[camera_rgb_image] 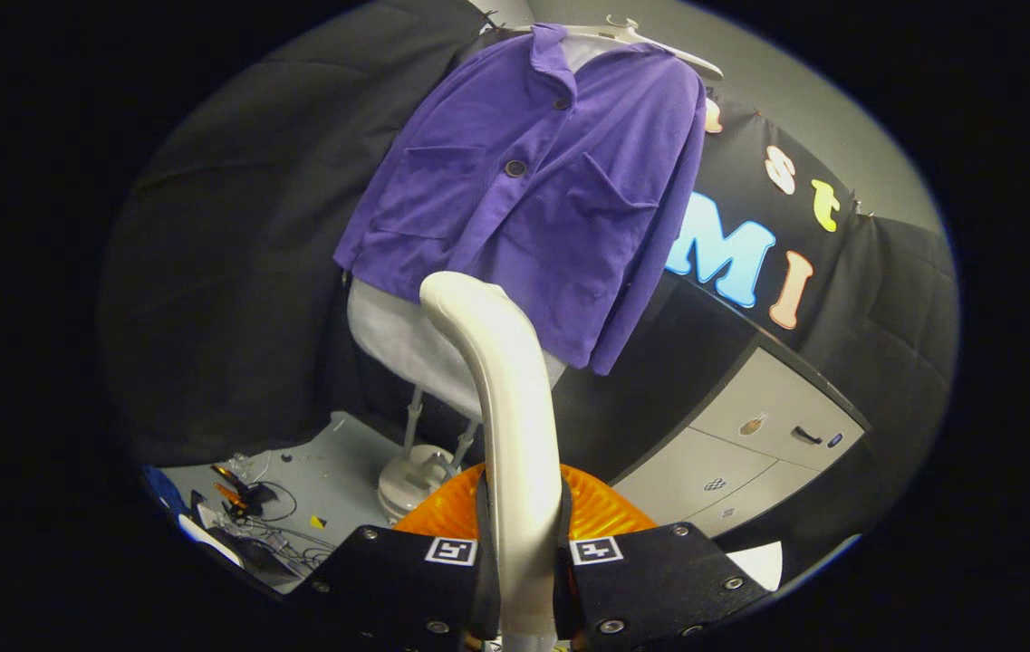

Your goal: Iron the clothes twice with a garment steamer, once on the left side and once on the right side.

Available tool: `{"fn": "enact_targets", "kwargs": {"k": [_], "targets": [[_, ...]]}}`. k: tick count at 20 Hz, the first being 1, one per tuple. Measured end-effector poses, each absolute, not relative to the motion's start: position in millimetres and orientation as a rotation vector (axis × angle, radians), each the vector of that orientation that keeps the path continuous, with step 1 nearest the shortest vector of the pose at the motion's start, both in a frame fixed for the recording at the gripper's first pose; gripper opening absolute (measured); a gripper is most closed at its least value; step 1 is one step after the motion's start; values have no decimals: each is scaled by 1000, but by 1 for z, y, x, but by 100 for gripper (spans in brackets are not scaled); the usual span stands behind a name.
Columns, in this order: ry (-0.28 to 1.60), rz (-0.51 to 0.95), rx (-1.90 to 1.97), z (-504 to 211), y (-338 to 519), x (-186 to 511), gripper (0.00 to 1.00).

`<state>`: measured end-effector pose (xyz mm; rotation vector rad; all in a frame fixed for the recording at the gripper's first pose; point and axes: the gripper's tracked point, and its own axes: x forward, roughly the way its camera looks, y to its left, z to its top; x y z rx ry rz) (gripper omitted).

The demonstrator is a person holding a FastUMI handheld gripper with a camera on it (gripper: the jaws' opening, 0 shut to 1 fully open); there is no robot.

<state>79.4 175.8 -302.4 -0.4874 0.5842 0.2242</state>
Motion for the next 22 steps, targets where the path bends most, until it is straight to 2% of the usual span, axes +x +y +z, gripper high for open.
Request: {"fn": "enact_targets", "kwargs": {"k": [4,9,16,22], "targets": [[629,272,-462,-304,180,46,23],[550,317,-406,-259,217,51,23],[362,342,-327,-163,279,103,23],[180,295,-287,-77,314,168,23]]}}
